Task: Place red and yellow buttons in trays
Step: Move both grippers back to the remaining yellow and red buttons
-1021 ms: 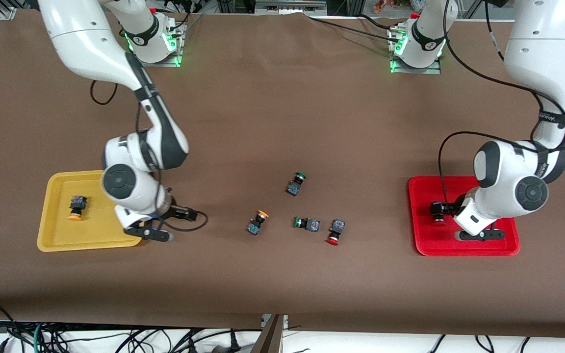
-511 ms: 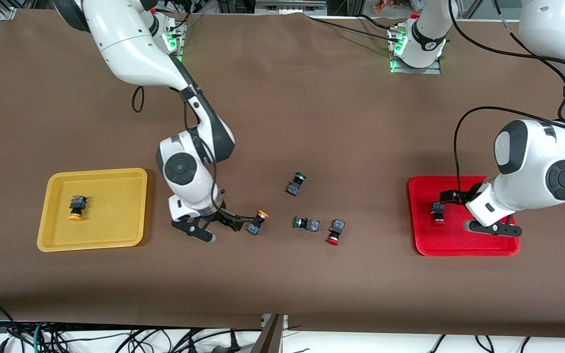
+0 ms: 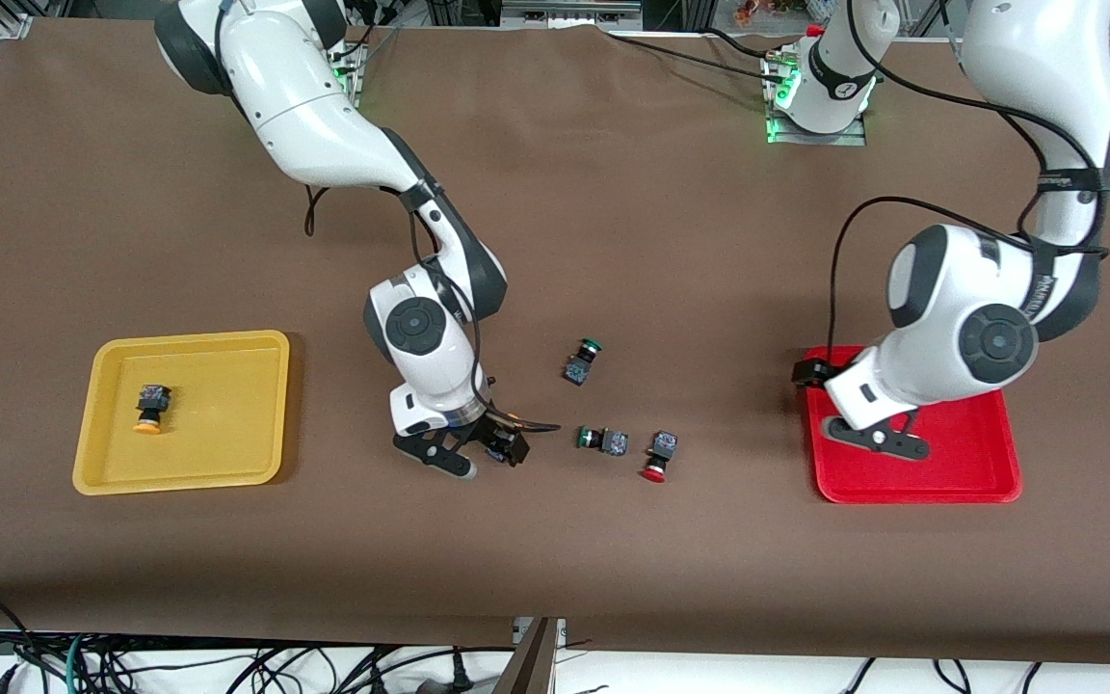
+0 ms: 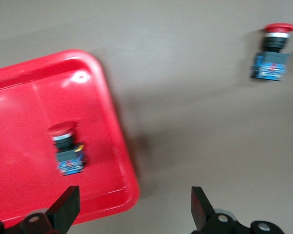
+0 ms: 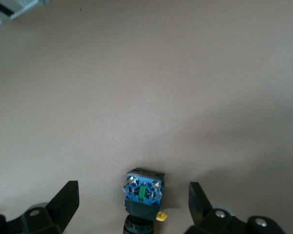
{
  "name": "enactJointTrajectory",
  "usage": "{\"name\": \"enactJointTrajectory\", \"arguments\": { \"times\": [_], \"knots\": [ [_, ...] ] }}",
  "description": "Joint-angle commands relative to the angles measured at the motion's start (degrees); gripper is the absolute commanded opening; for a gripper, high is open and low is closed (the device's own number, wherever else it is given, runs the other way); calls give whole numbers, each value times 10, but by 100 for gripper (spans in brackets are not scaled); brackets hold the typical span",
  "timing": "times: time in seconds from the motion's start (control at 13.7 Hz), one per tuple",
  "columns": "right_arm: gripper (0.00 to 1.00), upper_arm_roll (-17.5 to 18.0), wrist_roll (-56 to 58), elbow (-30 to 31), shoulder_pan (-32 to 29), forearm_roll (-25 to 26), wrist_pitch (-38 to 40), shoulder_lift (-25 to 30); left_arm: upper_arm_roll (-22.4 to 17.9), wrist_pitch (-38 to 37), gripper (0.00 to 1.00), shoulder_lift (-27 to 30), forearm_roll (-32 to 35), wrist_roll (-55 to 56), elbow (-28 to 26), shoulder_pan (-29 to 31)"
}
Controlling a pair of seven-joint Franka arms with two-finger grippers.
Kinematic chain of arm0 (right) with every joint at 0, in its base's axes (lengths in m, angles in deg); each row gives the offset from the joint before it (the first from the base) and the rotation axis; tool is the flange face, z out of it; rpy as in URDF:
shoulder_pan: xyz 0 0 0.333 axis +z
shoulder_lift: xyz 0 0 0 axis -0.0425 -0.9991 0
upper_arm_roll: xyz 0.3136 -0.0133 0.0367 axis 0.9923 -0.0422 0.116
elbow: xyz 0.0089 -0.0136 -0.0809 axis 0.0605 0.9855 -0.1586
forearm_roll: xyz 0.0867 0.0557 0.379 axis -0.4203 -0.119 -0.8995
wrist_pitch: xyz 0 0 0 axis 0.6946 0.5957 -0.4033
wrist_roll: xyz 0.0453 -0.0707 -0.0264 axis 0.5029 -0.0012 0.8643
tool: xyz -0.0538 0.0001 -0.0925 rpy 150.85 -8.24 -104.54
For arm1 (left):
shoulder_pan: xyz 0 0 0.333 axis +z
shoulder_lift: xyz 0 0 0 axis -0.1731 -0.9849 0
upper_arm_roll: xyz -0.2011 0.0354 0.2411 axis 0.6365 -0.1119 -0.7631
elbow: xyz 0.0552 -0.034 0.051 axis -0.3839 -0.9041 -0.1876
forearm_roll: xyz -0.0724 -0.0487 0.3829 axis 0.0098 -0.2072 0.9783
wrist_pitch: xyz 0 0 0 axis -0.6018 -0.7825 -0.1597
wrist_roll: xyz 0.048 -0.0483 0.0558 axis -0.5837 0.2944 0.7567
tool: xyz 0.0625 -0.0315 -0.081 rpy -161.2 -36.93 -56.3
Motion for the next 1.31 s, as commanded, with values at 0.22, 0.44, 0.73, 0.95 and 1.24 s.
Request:
{"name": "enactJointTrajectory", "arguments": {
  "times": [0.22, 0.44, 0.73, 0.95, 1.24],
  "knots": [
    [93, -27, -13, -32, 27, 14, -1, -41, -6, 54, 100, -66, -29, 15, 52, -69],
    [11, -27, -1, -31, 26, 15, 0, -41, -6, 96, 100, -96, -33, 80, 51, -91],
    [0, -27, 5, -30, 21, 14, 1, -40, -6, 157, 100, -131, -33, 153, 52, -120],
    [0, -24, 23, -31, 2, 8, 16, -27, -7, 192, 100, -174, -30, 191, 88, -144],
    [0, -19, 120, -30, -33, 1, 113, 16, -15, 192, 100, -240, -24, 209, 175, -155]
  ]
}}
